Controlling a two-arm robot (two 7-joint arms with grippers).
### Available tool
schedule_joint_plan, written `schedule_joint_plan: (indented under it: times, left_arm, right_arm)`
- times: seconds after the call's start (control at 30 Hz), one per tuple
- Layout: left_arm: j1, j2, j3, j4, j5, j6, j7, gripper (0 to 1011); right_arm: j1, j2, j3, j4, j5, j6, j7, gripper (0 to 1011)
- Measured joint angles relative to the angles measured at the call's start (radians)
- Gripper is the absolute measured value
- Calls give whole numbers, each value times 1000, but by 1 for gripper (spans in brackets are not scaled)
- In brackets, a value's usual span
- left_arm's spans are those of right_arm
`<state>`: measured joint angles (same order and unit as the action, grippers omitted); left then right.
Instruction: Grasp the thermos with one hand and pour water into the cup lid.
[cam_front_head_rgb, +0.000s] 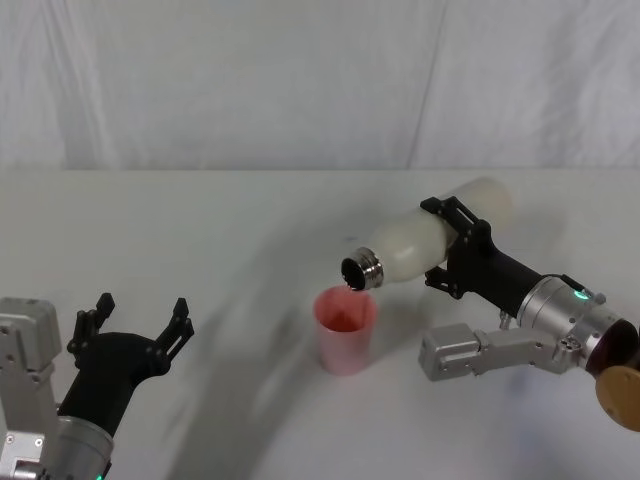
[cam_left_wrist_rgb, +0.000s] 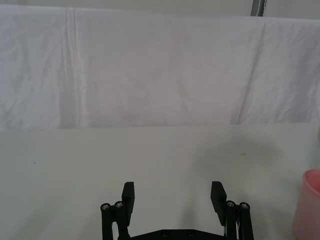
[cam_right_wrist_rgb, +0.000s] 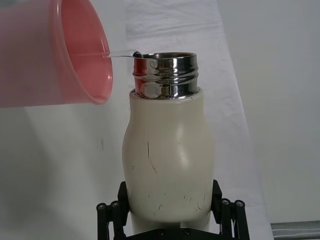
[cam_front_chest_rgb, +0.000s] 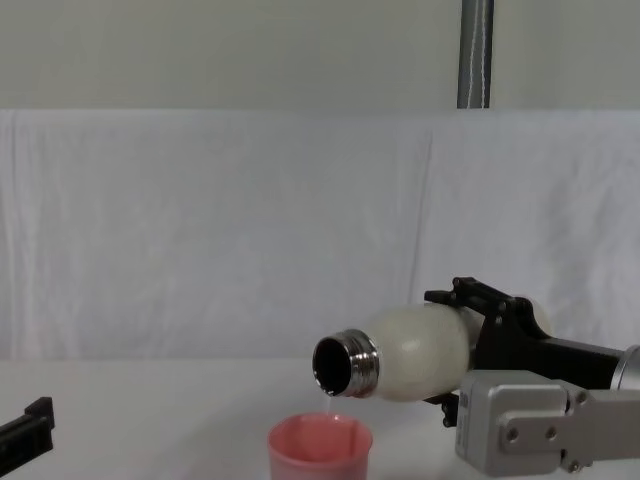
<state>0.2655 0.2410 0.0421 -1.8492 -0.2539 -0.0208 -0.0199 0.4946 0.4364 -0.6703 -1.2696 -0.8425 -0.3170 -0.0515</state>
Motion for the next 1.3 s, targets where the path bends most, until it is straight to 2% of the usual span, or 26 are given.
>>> schedule_joint_plan:
  times: [1.3]
  left_arm:
    - [0, 0, 0, 0, 0, 0, 0, 1001]
  right_arm:
    - [0, 0, 3, -4, 5, -2, 5, 959]
